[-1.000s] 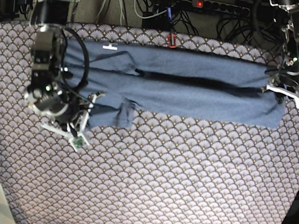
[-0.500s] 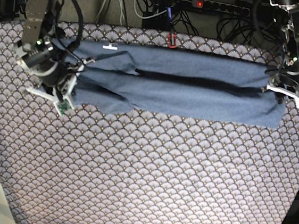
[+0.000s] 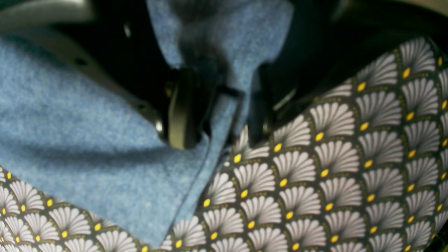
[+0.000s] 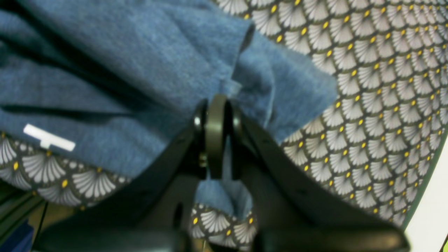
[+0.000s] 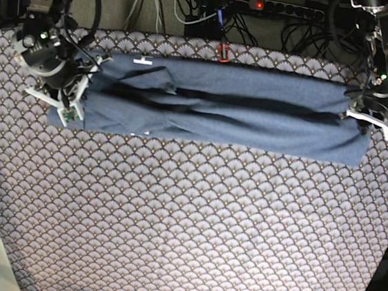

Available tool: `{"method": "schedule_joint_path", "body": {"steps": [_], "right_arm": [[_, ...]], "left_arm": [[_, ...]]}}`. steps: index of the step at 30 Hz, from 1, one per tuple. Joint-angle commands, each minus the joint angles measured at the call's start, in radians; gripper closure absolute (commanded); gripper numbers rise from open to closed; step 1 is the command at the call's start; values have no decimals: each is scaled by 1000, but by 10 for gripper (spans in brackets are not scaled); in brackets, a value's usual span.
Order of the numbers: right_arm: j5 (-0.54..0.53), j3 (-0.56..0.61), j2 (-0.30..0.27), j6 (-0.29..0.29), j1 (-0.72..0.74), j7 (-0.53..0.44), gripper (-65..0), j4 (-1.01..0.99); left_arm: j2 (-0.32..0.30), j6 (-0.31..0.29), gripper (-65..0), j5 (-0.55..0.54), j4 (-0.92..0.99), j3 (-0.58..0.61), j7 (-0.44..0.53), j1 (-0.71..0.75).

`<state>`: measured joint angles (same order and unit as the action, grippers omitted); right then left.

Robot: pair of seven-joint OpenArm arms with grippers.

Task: Fold the T-shirt properly
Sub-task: 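Lower the right gripper and grasp the strip's end near it, then hold the strip's ends with both grippers, pulling it taut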

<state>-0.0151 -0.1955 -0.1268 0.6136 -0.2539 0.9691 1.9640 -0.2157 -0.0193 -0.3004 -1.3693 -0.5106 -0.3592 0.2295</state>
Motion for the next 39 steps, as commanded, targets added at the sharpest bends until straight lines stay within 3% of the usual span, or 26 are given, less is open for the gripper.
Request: {"method": "schedule_joint_path", "body": {"steps": [1, 15, 20, 25, 39], "right_arm": [[-4, -2, -6, 1, -2, -12, 0, 19], [-6, 14, 0, 1, -8, -12, 0, 10], [-6, 44, 0, 1, -8, -11, 0, 8], [-6, 46, 0, 1, -8, -11, 0, 8], [-6, 46, 0, 1, -8, -11, 0, 8]], "left_arm": [[-14, 5, -238, 2, -14, -4, 12, -3], [-14, 5, -243, 2, -14, -4, 12, 14], [-14, 5, -339, 2, -23, -3, 12, 29], [-14, 5, -387, 2, -17, -3, 12, 26], [-6, 5, -376, 0, -12, 50, 16, 18]]}}
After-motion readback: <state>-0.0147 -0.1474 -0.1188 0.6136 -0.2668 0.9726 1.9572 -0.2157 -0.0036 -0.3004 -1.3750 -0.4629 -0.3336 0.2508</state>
